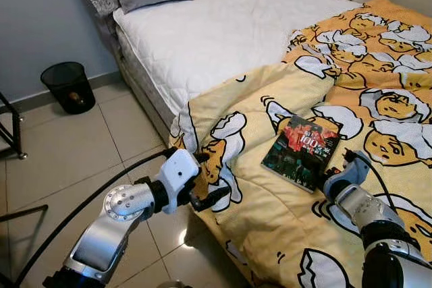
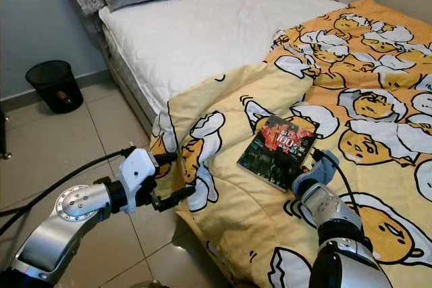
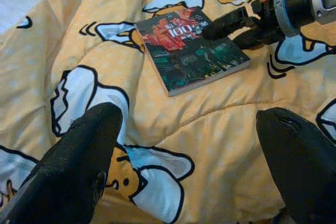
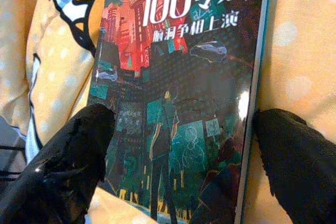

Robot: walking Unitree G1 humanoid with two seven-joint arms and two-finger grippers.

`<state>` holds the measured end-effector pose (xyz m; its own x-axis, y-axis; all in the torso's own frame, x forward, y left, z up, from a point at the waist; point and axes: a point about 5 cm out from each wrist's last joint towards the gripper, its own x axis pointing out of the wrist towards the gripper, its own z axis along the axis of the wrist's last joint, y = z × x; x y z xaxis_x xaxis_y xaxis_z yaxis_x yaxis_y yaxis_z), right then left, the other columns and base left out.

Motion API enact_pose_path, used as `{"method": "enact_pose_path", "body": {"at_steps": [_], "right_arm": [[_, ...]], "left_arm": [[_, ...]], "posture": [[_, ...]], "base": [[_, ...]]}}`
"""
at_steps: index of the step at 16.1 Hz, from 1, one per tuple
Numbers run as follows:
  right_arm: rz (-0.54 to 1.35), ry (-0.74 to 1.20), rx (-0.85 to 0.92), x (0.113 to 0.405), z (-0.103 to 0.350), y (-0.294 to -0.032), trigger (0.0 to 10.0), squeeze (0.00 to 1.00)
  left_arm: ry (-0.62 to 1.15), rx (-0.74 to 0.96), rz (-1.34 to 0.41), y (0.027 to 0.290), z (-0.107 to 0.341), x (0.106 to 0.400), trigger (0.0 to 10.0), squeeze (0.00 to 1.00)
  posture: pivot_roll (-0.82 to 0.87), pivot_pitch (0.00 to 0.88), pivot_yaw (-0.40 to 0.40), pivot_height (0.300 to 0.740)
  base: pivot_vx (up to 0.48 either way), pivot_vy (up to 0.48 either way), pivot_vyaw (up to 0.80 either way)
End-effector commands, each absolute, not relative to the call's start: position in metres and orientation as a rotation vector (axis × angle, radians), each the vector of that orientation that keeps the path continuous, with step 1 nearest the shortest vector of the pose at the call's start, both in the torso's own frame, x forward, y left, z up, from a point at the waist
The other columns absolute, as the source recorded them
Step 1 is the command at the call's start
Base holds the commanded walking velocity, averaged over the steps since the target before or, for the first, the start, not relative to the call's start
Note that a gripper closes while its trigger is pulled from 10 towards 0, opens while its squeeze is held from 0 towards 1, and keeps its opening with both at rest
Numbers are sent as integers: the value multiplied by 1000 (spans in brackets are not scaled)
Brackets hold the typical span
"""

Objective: Clean up the room

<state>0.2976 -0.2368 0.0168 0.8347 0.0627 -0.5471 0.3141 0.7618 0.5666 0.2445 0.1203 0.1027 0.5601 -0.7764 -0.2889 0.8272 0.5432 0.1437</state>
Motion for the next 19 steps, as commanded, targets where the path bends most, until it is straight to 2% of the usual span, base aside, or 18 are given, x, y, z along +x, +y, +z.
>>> {"method": "enact_pose_path", "body": {"at_steps": [1, 6, 10, 12, 14, 16, 19], "right_arm": [[-142, 572, 687, 301, 19, -233, 10000, 0], [-164, 597, 671, 298, 8, -224, 10000, 0], [-313, 740, 702, 272, -24, -212, 10000, 0], [-354, 752, 729, 267, -29, -209, 10000, 0], [-342, 700, 840, 272, -25, -205, 10000, 0], [-248, 521, 1086, 294, -3, -200, 10000, 0], [-207, 400, 1202, 310, 15, -204, 10000, 0]], "left_arm": [[190, 293, -933, 125, 106, 247, 10000, 941], [185, 288, -908, 126, 109, 251, 10000, 941], [207, 316, -926, 130, 113, 248, 10000, 945], [224, 328, -923, 136, 114, 244, 10000, 945], [229, 328, -922, 138, 115, 242, 10000, 945], [228, 320, -918, 137, 115, 241, 10000, 945], [222, 310, -913, 135, 115, 241, 10000, 945]], "posture": [[40, 0, -21, 740], [43, 0, -6, 740], [112, 0, 13, 740], [130, 0, 16, 740], [138, 0, 15, 740], [135, 0, 13, 740], [121, 0, 13, 740]], "base": [[0, 0, 0], [0, 0, 0], [0, 0, 0], [0, 0, 0], [0, 0, 0], [0, 0, 0], [0, 0, 0]]}}
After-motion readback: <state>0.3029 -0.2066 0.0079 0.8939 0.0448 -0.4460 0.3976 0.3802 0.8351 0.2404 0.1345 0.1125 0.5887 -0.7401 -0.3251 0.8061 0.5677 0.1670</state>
